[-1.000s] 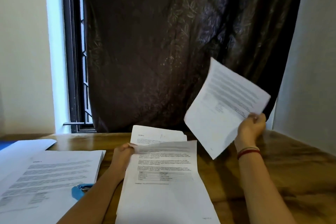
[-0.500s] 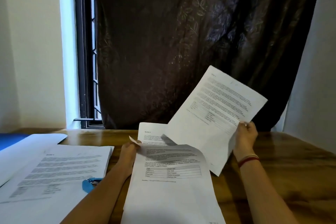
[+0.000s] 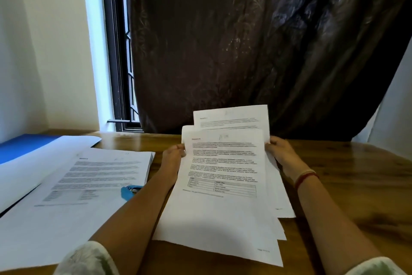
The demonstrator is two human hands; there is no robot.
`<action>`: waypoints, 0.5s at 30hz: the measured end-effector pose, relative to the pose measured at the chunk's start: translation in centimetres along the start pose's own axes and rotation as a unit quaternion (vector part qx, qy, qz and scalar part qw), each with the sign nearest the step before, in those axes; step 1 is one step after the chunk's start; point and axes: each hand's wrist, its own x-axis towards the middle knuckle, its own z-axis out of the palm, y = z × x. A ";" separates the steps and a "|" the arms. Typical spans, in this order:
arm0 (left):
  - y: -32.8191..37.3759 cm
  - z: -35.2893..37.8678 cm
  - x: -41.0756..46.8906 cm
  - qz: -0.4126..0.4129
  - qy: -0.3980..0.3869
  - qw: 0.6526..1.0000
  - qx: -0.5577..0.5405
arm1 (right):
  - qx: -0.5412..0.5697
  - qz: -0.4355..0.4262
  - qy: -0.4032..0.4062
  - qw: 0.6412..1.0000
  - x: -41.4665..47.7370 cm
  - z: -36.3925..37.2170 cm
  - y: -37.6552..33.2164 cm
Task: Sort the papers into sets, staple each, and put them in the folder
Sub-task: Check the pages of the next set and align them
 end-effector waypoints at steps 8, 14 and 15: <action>-0.5 0.4 0.1 0.054 0.035 0.998 -0.026 | 0.065 0.027 -0.088 0.994 -0.9 0.8 0.9; -1.4 0.2 1.0 0.044 -0.006 0.999 0.001 | 0.055 0.089 -0.038 0.994 -0.3 1.9 1.3; -1.6 0.1 1.3 0.045 -0.010 0.999 -0.002 | 0.050 0.091 -0.035 0.994 -0.2 2.0 1.3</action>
